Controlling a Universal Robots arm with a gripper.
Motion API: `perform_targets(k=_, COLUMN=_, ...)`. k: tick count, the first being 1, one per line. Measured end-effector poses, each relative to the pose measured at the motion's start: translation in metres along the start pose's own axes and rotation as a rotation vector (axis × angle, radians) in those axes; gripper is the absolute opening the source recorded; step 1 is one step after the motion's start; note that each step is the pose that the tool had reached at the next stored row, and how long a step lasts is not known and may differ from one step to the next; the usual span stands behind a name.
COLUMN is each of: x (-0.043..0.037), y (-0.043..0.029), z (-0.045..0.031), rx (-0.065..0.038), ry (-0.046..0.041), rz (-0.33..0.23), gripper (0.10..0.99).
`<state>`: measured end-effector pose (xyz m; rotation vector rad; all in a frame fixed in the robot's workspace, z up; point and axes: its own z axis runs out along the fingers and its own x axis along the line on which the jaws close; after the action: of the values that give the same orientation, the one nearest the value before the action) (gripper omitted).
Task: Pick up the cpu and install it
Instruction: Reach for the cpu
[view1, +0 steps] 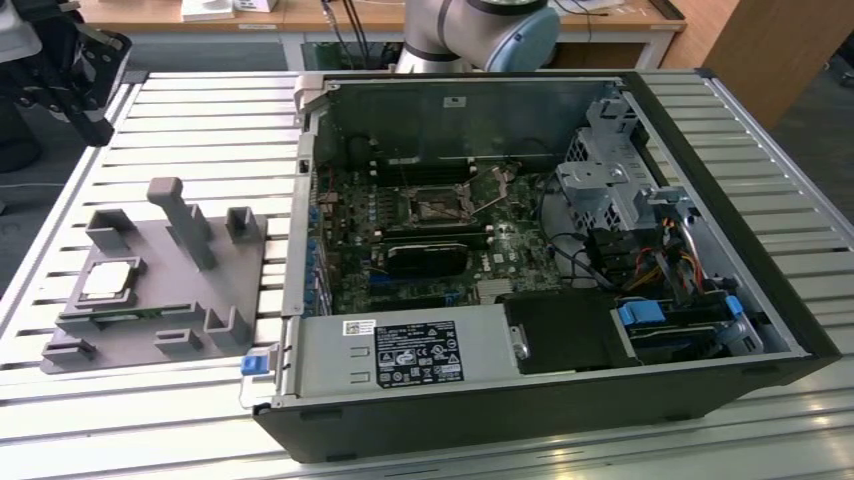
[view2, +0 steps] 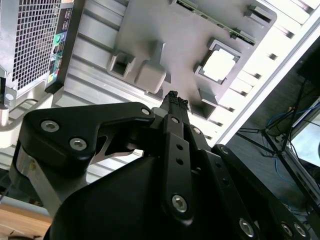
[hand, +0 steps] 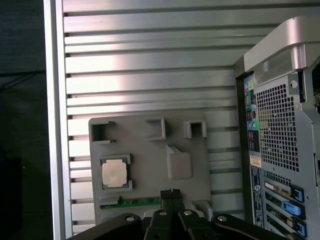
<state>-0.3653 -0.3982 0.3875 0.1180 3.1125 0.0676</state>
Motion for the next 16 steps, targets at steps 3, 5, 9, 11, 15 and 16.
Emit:
perform_targets(k=3, x=0.0062, y=-0.0005, z=0.0000, rx=0.000, ry=0.0000, rz=0.000, gripper=0.106)
perform_targets(k=5, x=0.0109, y=-0.0008, z=0.0001, rx=0.000, ry=0.0000, rz=0.000, gripper=0.106)
perform_targets(k=9, x=0.0216, y=-0.0020, z=0.0005, rx=0.000, ry=-0.0001, rz=0.000, gripper=0.106)
perform_targets(k=11, x=0.0277, y=-0.0030, z=0.0007, rx=0.000, ry=0.0000, rz=0.000, gripper=0.106)
perform_targets(k=15, x=0.0412, y=-0.0042, z=0.0015, rx=0.000, ry=0.0000, rz=0.000, gripper=0.106)
perform_targets(k=16, x=0.0454, y=-0.0046, z=0.0017, rx=0.000, ry=0.0000, rz=0.000, gripper=0.106)
